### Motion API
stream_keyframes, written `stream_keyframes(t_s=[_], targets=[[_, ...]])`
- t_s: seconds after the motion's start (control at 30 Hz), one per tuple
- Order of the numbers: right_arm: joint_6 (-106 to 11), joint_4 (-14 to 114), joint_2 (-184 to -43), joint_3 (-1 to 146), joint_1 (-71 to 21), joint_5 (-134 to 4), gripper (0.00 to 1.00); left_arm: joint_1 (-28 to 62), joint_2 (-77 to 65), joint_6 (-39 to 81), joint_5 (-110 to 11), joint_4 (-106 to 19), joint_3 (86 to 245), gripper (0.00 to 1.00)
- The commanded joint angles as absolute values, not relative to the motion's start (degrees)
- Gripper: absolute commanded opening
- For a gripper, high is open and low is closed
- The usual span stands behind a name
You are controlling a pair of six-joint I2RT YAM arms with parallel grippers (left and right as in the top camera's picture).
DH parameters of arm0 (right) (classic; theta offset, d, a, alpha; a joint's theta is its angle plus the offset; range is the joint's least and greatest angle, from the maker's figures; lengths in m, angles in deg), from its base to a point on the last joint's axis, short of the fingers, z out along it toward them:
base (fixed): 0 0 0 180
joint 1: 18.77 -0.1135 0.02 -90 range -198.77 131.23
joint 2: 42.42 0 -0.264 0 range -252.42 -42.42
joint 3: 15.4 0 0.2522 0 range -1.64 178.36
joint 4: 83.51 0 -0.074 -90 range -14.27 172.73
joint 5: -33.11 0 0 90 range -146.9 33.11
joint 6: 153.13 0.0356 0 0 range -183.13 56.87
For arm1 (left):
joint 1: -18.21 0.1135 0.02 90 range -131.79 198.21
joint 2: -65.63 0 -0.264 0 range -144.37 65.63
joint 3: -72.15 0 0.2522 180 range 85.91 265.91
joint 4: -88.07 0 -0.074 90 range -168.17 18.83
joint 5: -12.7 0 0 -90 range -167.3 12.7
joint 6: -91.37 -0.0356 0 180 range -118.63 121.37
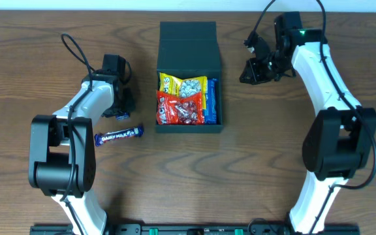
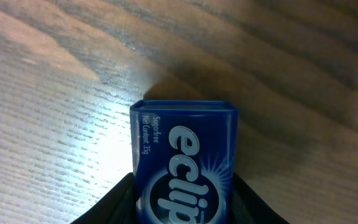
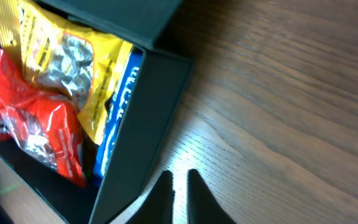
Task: Pack container
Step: 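Grasp the blue Eclipse mint tin with the left gripper, then place the Eclipse tin into the box with the left gripper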
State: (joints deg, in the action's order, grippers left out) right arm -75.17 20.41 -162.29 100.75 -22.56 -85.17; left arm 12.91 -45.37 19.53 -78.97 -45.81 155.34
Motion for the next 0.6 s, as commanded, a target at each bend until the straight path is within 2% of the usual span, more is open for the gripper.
stream_keyframes(t_s=[0.0,0.27,0.43,0.57], targets=[[-72.63,20.34,-161.68,102.61,-19.46,-85.19,0.06,12.96,-46.09,19.37,-78.71,-43.25,158.95,0.29],[-70.6,20.17,-161.66,103.81,-12.16,-85.41,0.04,8.17,-45.96,15.26,-78.69,-29.87,180.94,0.15],[-70.44,20.65,-161.66,103.81,-10.43,-85.36,0.04,-1.75,-46.11,20.16,-70.03,-32.76,186.64,0.18],[-70.49,20.82,-161.66,103.81,-10.43,-85.34,0.05,-7.89,-47.86,23.92,-68.22,-34.44,186.58,0.18]])
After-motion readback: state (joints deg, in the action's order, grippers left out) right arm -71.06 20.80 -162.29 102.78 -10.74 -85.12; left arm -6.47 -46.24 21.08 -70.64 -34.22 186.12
